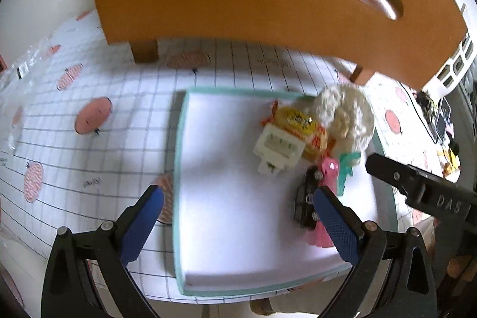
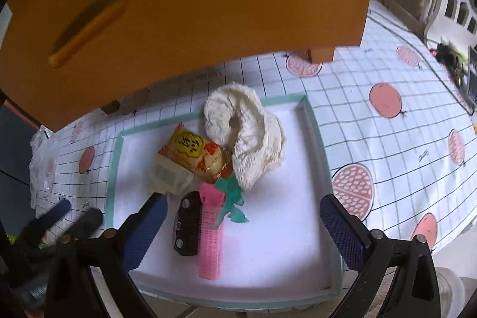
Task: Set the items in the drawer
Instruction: 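Grasp the black toy car with the left gripper while the right grasps the green figure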
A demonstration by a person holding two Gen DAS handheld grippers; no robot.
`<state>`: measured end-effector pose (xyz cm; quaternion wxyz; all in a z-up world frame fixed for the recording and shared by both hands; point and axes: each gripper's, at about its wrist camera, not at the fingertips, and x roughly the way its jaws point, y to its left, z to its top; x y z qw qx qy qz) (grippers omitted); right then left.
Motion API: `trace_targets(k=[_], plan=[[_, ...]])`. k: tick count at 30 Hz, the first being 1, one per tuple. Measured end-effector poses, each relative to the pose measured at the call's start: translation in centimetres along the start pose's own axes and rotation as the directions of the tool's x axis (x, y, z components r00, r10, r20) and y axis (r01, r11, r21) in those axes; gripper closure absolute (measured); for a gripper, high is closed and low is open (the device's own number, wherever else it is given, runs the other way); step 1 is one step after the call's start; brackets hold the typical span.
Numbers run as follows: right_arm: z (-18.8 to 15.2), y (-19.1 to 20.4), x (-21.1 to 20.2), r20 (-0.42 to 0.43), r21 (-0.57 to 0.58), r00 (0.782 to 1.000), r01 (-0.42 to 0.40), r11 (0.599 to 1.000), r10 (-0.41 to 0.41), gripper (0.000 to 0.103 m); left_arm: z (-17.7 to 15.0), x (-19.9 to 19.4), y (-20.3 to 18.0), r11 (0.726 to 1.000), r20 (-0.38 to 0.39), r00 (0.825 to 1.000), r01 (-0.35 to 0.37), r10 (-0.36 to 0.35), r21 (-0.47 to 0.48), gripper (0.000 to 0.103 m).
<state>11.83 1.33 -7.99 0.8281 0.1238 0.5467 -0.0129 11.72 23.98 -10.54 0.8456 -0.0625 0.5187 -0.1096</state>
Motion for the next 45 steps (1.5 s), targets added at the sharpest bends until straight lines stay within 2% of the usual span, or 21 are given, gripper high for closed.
trace_targets(k=[4, 8, 16, 23, 26, 29, 33, 39, 45], plan=[[0.1, -0.2, 1.3, -0.049, 0.009, 0.999, 0.013, 1.0, -0.012, 0.0, -0.5, 1.1, -0.7, 1.0, -0.033, 0.999, -0.012, 0.012, 0.016, 0.003], [0.1, -0.9, 2.5, -0.082, 0.039, 0.997, -0.005, 0.999, 0.008, 0.0, -0.8, 2.1, -1.2, 1.0, -0.07, 0.997, 0.021, -0.021, 0.004, 0.003], [0.1, -2.3, 4.0, -0.115, 0.091, 0.993, -0.027, 0.995, 0.037, 0.0, -0.7, 3.6, -2.8, 0.997, -0.108, 0.991, 0.078, -0.075, 0.024, 0.004], [0.3, -2.4, 4.3, -0.111, 0.108, 0.99, -0.073, 0.991, 0.085, 0.001, -0.4, 4.8, -4.5, 0.994, -0.125, 0.988, 0.099, -0.092, 0.051, 0.009], [0.3, -2.1, 4.5, -0.114, 0.102, 0.987, -0.098, 0.99, 0.109, 0.01, -0.2, 5.3, -4.8, 0.993, -0.137, 0.986, 0.106, -0.098, 0.054, 0.022], [0.4, -1.9, 4.8, -0.111, 0.1, 0.985, -0.118, 0.988, 0.129, 0.019, 0.0, 5.7, -4.8, 0.993, -0.143, 0.985, 0.107, -0.099, 0.049, 0.022], [0.6, -1.5, 5.1, -0.107, 0.089, 0.983, -0.141, 0.986, 0.15, 0.026, 0.0, 6.1, -5.0, 0.993, -0.152, 0.983, 0.112, -0.104, 0.046, 0.035], [0.5, -1.3, 5.9, -0.125, 0.094, 0.977, -0.162, 0.982, 0.173, 0.047, 0.1, 6.5, -5.2, 0.992, -0.156, 0.981, 0.119, -0.111, 0.043, 0.039], [0.3, -1.9, 6.6, -0.135, 0.13, 0.971, -0.179, 0.975, 0.197, 0.058, 0.3, 6.8, -5.4, 0.992, -0.157, 0.981, 0.124, -0.117, 0.035, 0.04]])
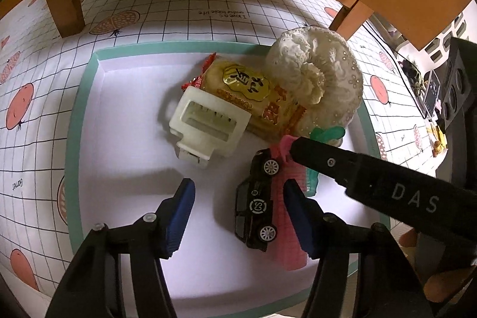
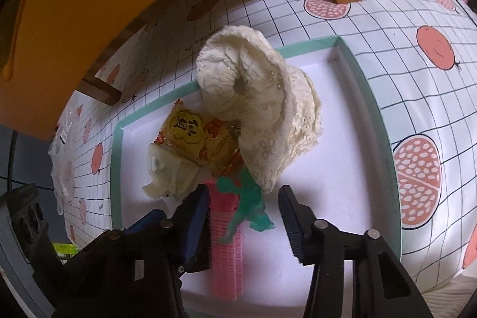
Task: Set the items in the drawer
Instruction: 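Grasp the black toy car with the left gripper while the right grasps the green figure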
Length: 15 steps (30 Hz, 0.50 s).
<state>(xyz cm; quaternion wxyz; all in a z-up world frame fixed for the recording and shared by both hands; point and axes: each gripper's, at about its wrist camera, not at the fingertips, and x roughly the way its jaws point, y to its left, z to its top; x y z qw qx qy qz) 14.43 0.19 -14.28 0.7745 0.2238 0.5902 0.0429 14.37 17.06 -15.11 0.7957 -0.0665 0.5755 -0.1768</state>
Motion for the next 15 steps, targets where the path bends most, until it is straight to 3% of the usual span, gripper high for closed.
trace_targets(k=[7, 9, 15], plan=[[-0.1, -0.5, -0.3, 0.009, 0.024, 0.999, -0.044, 0.999, 0.043, 0.074, -0.3, -0.1, 0.5, 1.0, -0.001, 1.0, 0.002, -0.002, -0.013, 0.041], [-0.2, -0.6, -0.3, 0.009, 0.033, 0.999, -0.049, 0.998, 0.049, 0.074, -0.4, 0.0, 0.7, 1.0, -0.006, 1.0, -0.004, 0.004, -0.02, 0.048], [-0.3, -1.8, -0.9, 0.015, 0.089, 0.997, -0.083, 0.993, 0.082, 0.075, -0.5, 0.3, 0.7, 1.0, -0.022, 1.0, -0.017, 0.016, -0.017, 0.053]])
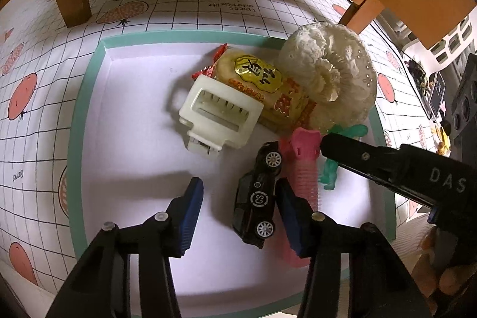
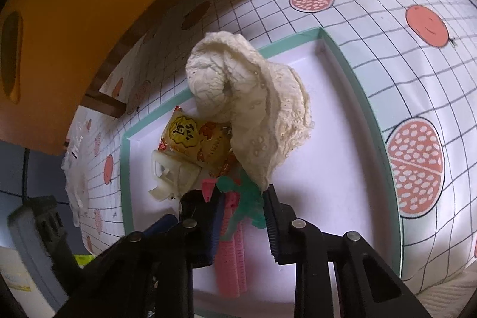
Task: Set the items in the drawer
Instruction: 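Grasp the black toy car with the left gripper while the right grasps the green figure, then carry the toy car and green figure up to the open drawer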
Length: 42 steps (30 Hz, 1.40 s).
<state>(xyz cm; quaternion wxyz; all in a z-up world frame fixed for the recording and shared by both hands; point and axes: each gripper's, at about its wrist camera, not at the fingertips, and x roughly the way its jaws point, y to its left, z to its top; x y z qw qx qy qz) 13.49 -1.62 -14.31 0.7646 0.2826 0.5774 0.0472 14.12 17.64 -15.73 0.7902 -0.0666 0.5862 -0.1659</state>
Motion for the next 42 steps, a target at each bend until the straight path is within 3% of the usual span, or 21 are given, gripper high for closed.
trace_targets(k=[10, 25, 42], plan=[[-0.3, 0.2, -0.9, 0.009, 0.008, 0.998, -0.062, 0.998, 0.062, 0.076, -0.1, -0.2, 0.3, 1.0, -0.001, 1.0, -0.003, 0.003, -0.009, 0.074], [-1.0, 1.7, -2.1, 0.032, -0.042, 0.975, -0.218, 0.975, 0.22, 0.076, -1.0, -1.4, 1.9, 0.999, 0.01, 0.999, -0.032, 0.032, -0.044, 0.074], [-1.3, 1.8, -3.2, 0.054, -0.047, 0.976, -0.211, 0.976, 0.213, 0.076, -1.3, -5.1, 3.1, 0.995, 0.068, 0.997, -0.032, 0.038, -0.09, 0.074]])
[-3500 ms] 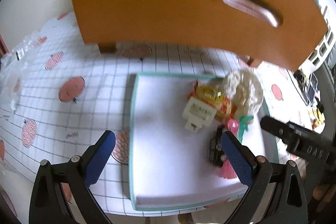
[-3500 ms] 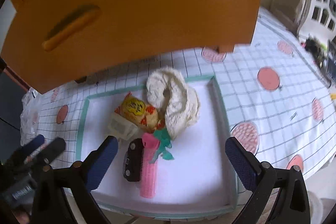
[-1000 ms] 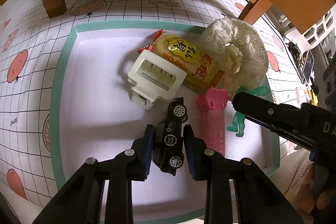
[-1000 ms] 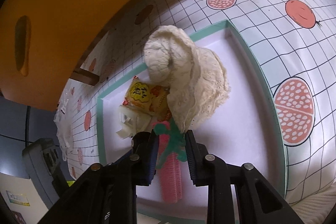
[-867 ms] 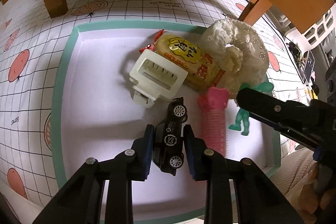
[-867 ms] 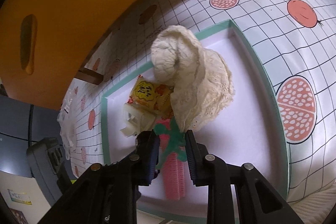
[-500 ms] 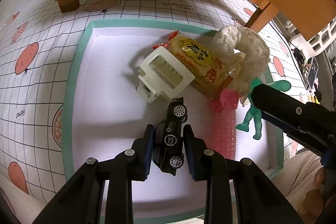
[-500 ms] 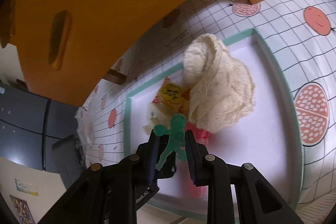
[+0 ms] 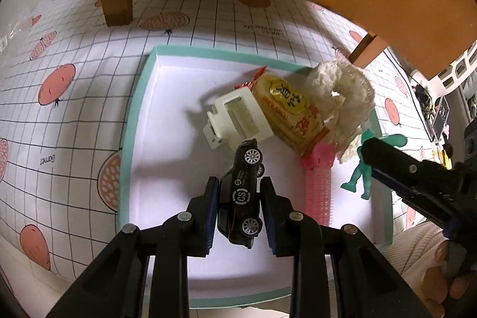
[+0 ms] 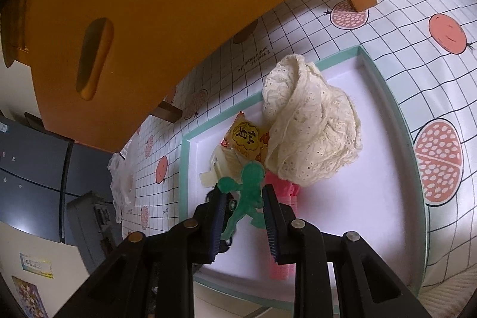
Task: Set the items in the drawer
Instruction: 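Carry the toy car and green figure up to the open drawer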
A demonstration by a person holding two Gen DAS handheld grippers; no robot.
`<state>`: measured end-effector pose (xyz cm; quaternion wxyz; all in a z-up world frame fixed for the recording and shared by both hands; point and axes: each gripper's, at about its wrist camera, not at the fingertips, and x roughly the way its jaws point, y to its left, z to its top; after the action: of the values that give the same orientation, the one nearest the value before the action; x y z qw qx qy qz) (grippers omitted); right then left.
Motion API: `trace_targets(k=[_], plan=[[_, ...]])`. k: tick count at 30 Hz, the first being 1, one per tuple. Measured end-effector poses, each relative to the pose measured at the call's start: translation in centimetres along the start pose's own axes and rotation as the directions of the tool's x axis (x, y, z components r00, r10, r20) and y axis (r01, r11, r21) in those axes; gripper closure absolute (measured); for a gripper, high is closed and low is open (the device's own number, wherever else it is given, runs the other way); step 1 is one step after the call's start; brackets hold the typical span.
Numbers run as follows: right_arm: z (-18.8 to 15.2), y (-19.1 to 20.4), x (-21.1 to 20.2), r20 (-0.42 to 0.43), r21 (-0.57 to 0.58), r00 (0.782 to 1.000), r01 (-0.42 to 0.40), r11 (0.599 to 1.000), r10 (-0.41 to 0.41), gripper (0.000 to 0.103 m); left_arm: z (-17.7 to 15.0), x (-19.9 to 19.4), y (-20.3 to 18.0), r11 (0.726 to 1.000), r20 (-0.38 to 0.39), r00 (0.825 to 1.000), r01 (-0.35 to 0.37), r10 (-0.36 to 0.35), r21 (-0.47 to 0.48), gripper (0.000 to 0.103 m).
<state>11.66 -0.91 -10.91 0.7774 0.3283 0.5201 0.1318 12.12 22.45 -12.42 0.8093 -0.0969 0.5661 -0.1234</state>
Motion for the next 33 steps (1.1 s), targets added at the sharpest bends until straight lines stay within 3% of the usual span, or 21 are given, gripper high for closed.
trace_targets(k=[19, 33], plan=[[-0.6, 3.6, -3.0, 0.064, -0.105, 0.992, 0.118, 0.987, -0.111, 0.076, 2.0, -5.5, -1.5, 0.999, 0.126, 0.991, 0.043, -0.043, 0.004, 0.074], [0.0, 7.7, -7.8, 0.175, -0.182, 0.979, 0.136, 0.974, -0.104, 0.076, 3.9, -12.6, -3.2, 0.991, 0.274, 0.953, 0.127, -0.133, 0.041, 0.074]])
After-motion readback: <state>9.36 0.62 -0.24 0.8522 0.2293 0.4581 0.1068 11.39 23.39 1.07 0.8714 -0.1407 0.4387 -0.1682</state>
